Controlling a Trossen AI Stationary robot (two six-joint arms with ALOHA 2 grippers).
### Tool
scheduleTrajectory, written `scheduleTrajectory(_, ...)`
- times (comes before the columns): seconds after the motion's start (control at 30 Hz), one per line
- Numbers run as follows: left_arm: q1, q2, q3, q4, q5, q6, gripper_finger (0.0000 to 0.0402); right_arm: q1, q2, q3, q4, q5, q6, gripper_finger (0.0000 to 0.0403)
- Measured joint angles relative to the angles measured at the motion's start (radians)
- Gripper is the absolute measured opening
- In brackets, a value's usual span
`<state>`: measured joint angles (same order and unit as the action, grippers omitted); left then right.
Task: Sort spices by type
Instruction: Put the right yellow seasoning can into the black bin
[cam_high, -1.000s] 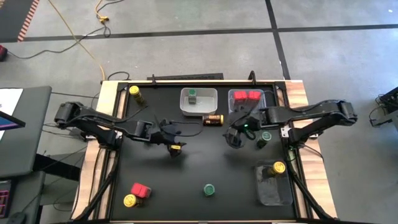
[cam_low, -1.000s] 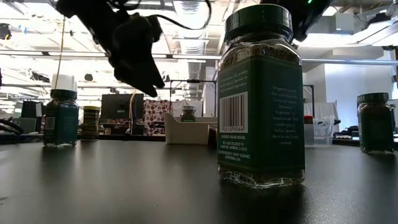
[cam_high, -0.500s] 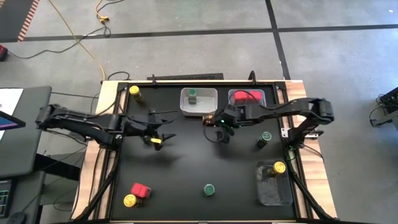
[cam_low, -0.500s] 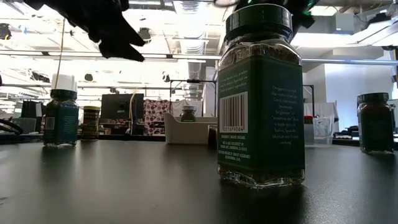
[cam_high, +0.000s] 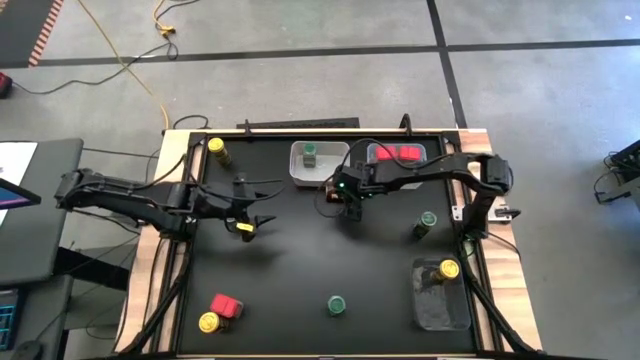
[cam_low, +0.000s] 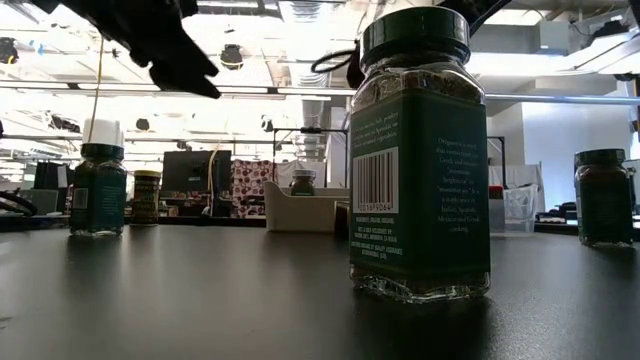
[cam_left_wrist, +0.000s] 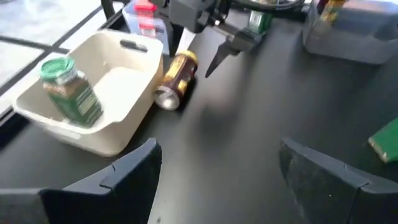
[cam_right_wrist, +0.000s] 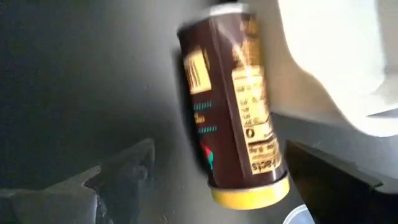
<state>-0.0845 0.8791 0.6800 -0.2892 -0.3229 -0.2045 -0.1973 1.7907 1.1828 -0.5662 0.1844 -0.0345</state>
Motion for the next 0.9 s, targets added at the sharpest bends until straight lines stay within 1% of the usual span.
scheduleTrajectory(0.27, 0.016, -0.035, 0.0, -0.068, -0.001, -0.001, 0.0309, -0.002, 0.046, 0.0, -0.002, 0.001, -0.026, 0.0358)
scheduleTrajectory(0.63, 0.026, -0.035, 0.0, -0.058, -0.008, -0.003, 0.0309, 0.044, 0.036, 0.0, -0.007, -0.001, -0.02, 0.03)
scheduleTrajectory(0.73, 0.029, -0.035, 0.0, -0.058, -0.008, -0.008, 0.0309, 0.046, 0.049, 0.0, 0.007, -0.002, -0.024, 0.0292)
scheduleTrajectory(0.9, 0.029, -0.035, 0.0, -0.057, -0.007, -0.015, 0.0309, 0.038, 0.064, 0.0, 0.032, -0.003, -0.019, 0.0291)
